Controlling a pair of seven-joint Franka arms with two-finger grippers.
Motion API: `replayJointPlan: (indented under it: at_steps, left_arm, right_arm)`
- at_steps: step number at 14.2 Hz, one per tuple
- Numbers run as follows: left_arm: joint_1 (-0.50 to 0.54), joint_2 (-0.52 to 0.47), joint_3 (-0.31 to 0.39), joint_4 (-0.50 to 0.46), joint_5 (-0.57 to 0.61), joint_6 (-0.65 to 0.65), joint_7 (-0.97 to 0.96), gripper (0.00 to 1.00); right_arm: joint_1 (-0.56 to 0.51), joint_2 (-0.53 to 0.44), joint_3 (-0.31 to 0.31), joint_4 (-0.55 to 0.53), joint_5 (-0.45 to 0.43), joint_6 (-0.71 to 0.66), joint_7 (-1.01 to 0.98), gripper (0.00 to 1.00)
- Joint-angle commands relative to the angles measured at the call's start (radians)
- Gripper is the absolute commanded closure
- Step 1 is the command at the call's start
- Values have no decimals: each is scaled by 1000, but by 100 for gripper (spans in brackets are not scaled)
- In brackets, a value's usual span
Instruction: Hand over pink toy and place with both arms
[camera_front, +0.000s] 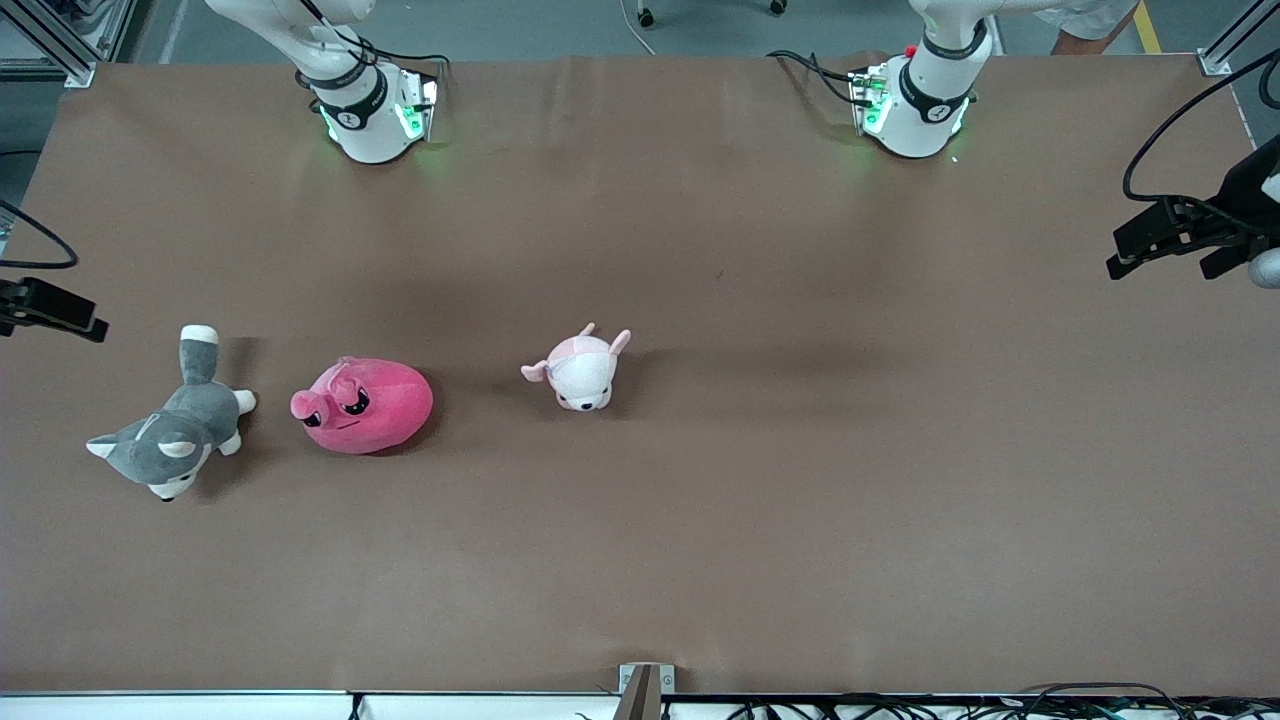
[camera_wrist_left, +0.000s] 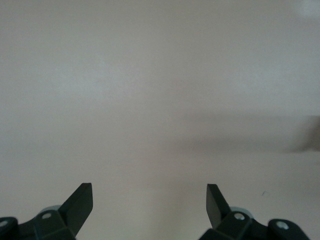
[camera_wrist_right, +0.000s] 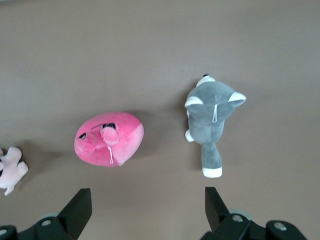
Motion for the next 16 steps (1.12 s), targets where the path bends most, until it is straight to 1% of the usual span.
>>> replayJointPlan:
  at_steps: [1,2,3,4,5,9,11,13,15,16]
  left_arm:
    - [6,-16,1,-15,-11,22,20,0]
    - [5,-16,2,-15,-11,31,20,0]
    - [5,-16,2,-15,-11,39,20,0]
    - [5,-16,2,-14,-11,44,20,0]
    - [5,-16,2,-14,-11,45,20,0]
    - [5,-18,1,-12,-12,45,18,0]
    - [5,-19,1,-12,-12,45,15,0]
    - [3,-21,1,-12,-12,45,15,0]
    - [3,-22,1,-12,-12,42,7,0]
    - [3,-22,2,-12,-12,41,4,0]
  right_arm:
    - [-26,-28,22,-23,22,33,3,0]
    - [-33,-48,30,-37,22,35,3,0]
    - [-41,-80,34,-87,22,52,0,0]
    - [-44,-121,34,-150,22,97,-12,0]
    - [-43,-135,34,-176,22,116,-38,0]
    - [-26,-149,34,-190,8,116,-54,0]
    - [-26,-186,33,-258,6,128,-51,0]
    - [-26,-243,34,-348,6,179,-52,0]
    - [-26,-276,34,-396,6,188,-51,0]
    - [-26,-286,34,-401,6,187,-51,0]
